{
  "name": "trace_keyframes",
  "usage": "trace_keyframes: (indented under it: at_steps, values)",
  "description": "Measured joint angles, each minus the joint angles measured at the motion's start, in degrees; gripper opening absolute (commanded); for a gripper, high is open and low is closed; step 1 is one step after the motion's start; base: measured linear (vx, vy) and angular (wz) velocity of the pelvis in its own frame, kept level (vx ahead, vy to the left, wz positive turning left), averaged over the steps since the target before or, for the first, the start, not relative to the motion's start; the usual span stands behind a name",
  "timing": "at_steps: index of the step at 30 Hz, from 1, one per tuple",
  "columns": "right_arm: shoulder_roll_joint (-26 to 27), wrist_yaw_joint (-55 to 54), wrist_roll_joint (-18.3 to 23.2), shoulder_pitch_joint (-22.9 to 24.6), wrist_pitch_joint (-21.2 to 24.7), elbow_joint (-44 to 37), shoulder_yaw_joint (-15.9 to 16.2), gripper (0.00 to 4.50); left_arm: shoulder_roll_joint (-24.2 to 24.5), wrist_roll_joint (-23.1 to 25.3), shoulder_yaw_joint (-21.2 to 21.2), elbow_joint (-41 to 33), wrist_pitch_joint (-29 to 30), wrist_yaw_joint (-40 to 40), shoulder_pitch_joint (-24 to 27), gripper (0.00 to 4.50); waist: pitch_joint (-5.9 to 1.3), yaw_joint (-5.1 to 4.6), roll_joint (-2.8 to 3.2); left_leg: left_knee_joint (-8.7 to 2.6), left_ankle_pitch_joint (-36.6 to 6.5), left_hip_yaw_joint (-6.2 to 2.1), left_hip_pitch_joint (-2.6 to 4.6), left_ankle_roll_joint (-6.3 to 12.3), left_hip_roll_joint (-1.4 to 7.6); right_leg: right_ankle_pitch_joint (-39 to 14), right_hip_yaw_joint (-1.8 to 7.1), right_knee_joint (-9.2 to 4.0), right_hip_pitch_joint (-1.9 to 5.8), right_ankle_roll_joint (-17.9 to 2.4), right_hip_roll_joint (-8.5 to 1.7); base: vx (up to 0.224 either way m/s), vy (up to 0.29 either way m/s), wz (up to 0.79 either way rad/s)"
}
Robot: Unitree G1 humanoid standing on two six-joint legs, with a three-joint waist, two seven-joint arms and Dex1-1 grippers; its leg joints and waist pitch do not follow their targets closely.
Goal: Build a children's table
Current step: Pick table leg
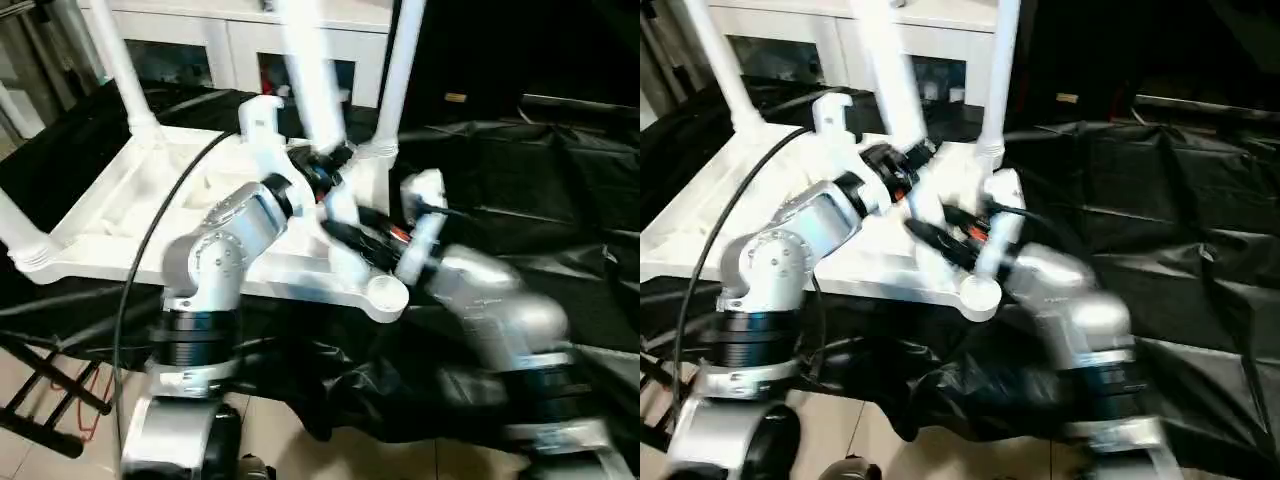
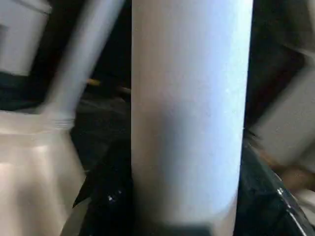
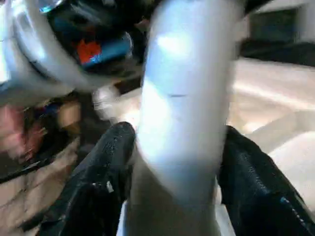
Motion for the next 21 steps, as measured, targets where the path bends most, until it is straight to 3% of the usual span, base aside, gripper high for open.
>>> trace_keyframes:
  at_steps: [3, 7, 10, 11, 13, 21]
  values:
    - [-4.92, 8.09, 5.0, -0.02, 5.47, -1.3, 0.13, 3.03, 1.92, -2.01, -4.0, -1.99, 1.28, -7.68, 0.9, 1.9, -0.01, 0.01, 0.02, 0.01, 0.0, 0.02, 0.05, 0.0, 0.01, 0.01, 0.0, 0.03, 0.03, -0.02, 0.0, 0.0, 0.0, 0.0]
    - [-7.75, 13.72, 7.43, -0.98, 7.72, -1.71, 0.24, 3.03, 4.69, -4.11, -7.49, -3.34, 1.6, -16.46, 1.88, 1.9, -0.01, -0.53, 0.02, 0.02, 0.04, 0.06, 0.22, -0.06, 0.04, 0.06, 0.02, 0.23, 0.06, -0.11, 0.01, 0.0, 0.0, 0.0]
    - [-8.88, 16.49, 8.01, -1.36, 8.65, -1.71, 1.32, 3.03, 6.46, -5.56, -8.28, -4.62, 1.95, -21.47, 2.22, 1.9, -0.01, -0.67, 0.02, 0.05, 0.16, 0.05, 0.3, -0.06, 0.04, 0.07, 0.02, 0.4, 0.05, -0.12, 0.01, 0.0, 0.0, 0.0]
    - [-9.48, 18.27, 8.64, -1.65, 9.64, -1.94, 2.13, 2.75, 7.43, -6.62, -8.43, -5.28, 2.8, -23.78, 2.43, 1.9, -0.01, -0.69, 0.02, 0.05, 0.22, 0.05, 0.31, -0.04, 0.04, 0.09, 0.03, 0.43, 0.05, -0.15, 0.01, 0.0, 0.0, 0.0]
    - [-9.88, 19.85, 9.74, -1.75, 10.68, -2.36, 2.46, 2.75, 8.01, -8.06, -8.21, -5.68, 3.57, -25.75, 2.48, 1.9, -0.01, -0.63, 0.02, 0.07, 0.29, 0.04, 0.32, -0.01, 0.04, 0.11, 0.03, 0.47, 0.06, -0.17, 0.01, 0.0, 0.0, 0.0]
    - [-10.69, 21.84, 10.81, -1.81, 12.35, -3.95, 3.65, 2.04, 8.06, -11.27, -6.99, -5.41, 4.56, -27.11, 2.54, 1.9, -0.01, -0.07, 0.02, 0.16, 0.39, 0.02, 0.29, -0.01, 0.04, 0.22, 0.04, 0.48, 0.08, -0.23, 0.0, 0.0, 0.0, 0.0]
